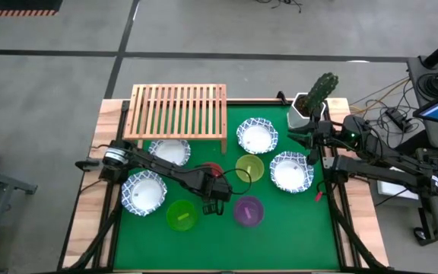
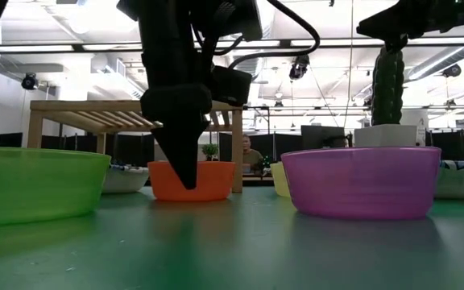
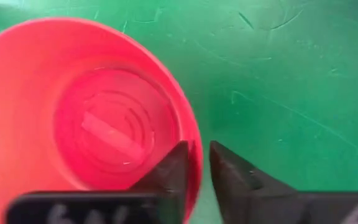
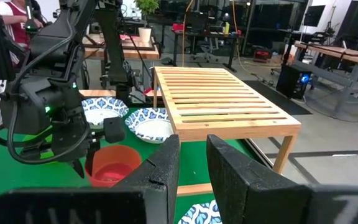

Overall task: Place and stack bowls onto a shelf
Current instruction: Put the orange bowl on the shelf, then put the blue patterned bowl on the shelf

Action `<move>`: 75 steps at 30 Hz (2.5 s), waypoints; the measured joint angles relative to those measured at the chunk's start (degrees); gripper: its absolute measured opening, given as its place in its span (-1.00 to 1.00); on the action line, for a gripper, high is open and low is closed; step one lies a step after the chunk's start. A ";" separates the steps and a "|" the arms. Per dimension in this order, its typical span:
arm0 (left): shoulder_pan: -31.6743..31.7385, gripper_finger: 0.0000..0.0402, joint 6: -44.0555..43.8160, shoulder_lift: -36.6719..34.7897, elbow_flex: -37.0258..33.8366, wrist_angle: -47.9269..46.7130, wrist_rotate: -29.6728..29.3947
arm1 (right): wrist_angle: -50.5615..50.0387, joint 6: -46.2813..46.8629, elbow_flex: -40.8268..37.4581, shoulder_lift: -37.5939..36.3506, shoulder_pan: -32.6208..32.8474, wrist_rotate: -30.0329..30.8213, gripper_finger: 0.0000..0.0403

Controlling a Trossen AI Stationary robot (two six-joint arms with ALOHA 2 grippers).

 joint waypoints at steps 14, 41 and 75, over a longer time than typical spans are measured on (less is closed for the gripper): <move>-1.81 -1.00 4.56 -2.34 8.07 -9.09 -0.24 | 0.00 -0.26 0.00 0.00 0.00 0.01 -0.65; 9.92 -1.00 1.74 -33.04 10.96 -42.32 -20.55 | -0.44 -0.09 -0.31 0.02 0.00 -0.02 -0.65; 36.74 -0.60 19.84 -43.51 -9.92 -22.21 -14.71 | -0.37 -1.21 -0.46 0.02 0.00 0.01 -0.65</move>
